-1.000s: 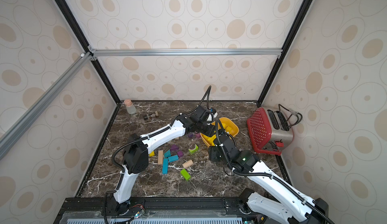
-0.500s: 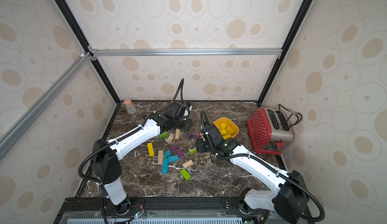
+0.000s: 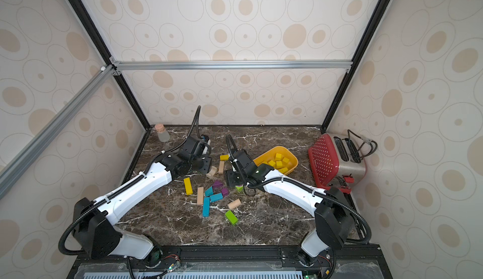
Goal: Pick out the yellow building blocks
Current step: Pick up the building block from the center of the board.
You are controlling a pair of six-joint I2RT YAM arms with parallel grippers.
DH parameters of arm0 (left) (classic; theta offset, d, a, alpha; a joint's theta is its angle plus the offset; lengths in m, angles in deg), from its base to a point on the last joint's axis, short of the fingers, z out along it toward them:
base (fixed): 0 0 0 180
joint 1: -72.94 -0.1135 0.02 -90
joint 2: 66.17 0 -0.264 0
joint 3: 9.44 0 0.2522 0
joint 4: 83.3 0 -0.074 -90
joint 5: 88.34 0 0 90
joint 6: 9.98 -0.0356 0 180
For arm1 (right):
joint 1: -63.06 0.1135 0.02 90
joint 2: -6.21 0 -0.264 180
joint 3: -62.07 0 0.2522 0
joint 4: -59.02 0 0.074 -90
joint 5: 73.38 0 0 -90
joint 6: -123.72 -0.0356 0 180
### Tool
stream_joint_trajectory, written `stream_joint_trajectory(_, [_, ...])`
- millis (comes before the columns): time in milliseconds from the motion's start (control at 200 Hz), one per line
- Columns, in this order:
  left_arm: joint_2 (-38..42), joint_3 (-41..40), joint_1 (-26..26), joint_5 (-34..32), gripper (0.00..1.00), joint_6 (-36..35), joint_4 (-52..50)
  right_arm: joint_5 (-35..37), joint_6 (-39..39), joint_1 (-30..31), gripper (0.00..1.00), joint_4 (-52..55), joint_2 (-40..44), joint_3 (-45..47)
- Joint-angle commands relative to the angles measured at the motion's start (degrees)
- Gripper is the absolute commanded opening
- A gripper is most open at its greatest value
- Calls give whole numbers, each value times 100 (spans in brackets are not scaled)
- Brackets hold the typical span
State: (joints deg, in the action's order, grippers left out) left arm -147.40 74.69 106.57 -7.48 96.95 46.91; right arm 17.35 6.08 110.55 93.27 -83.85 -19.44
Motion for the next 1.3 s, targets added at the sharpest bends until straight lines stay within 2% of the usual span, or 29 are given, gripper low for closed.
stream_joint_trajectory(0, [359, -227, -168, -244, 53, 82, -437, -78, 92, 161, 60, -199, -358, -347])
stream_joint_trajectory(270, [1115, -1008, -704, -211, 54, 329, -643, -154, 136, 617, 60, -407, -1471, -1088])
stream_joint_trajectory(466, [1709, -1872, -1090, 83, 55, 926, -345, -205, 24, 835, 60, -551, -2388, -1681])
stream_joint_trajectory(786, [2278, -3031, -1121, 161, 55, 1892, 442, -407, 30, 1048, 59, -284, -3524, -2653])
stream_joint_trajectory(1112, [2643, -3617, -1114, -342, 54, 2227, 489, -302, 262, 1149, 59, 91, -4230, -3447])
stream_joint_trajectory(1297, [3178, -4024, -1117, -588, 53, 2560, 475, -236, 342, 1149, 57, 256, -4384, -3746])
